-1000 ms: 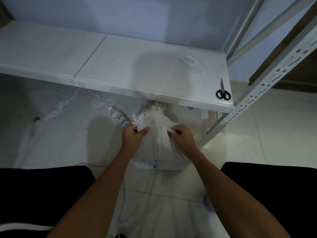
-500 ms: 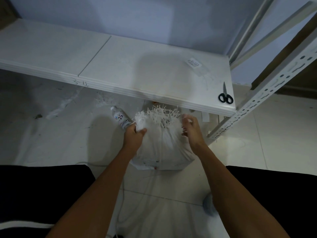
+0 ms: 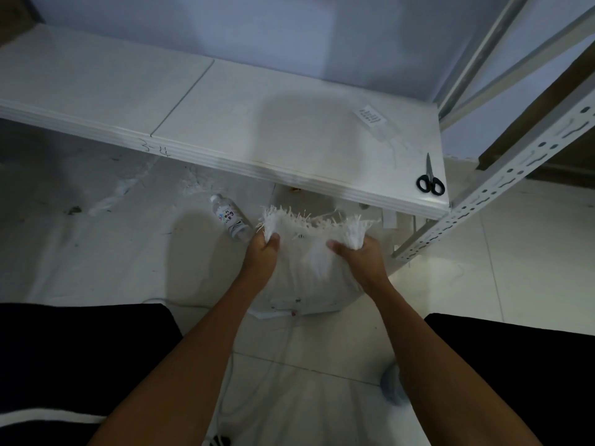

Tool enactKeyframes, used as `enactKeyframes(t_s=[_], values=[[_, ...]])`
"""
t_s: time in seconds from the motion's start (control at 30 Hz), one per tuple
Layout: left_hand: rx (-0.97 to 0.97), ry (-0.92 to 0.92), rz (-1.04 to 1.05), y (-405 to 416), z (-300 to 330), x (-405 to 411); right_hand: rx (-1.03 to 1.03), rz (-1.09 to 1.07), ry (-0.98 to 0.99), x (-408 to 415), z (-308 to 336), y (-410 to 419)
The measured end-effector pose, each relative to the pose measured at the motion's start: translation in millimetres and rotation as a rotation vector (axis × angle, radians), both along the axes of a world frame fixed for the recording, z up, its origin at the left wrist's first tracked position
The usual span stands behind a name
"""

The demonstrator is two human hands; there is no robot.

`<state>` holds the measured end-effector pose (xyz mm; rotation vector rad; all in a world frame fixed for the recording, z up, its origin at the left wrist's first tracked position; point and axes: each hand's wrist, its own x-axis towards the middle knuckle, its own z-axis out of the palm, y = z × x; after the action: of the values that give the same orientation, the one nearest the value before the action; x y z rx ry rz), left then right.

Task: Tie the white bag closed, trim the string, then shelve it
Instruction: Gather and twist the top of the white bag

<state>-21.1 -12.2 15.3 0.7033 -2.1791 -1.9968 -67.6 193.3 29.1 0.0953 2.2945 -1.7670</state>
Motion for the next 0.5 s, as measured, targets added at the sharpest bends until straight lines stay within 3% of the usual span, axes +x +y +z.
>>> enactKeyframes(t_s=[0.1, 0.23, 0.43, 0.5], values=[[0.141, -0.006, -0.011, 1, -1, -6, -0.092, -0.041, -0.012, 4, 0, -7], [0.128, -0.012, 0.004, 1, 0, -11, -0.151, -0.044, -0.122, 4, -3, -18], [0.126, -0.129, 0.027, 9, -14, -12, 0.025, 0.481, -0.110, 17, -6, -53], [0.137, -0.179, 0.073, 14, -11, -12, 0.276, 0.514, -0.083, 22, -28, -62]])
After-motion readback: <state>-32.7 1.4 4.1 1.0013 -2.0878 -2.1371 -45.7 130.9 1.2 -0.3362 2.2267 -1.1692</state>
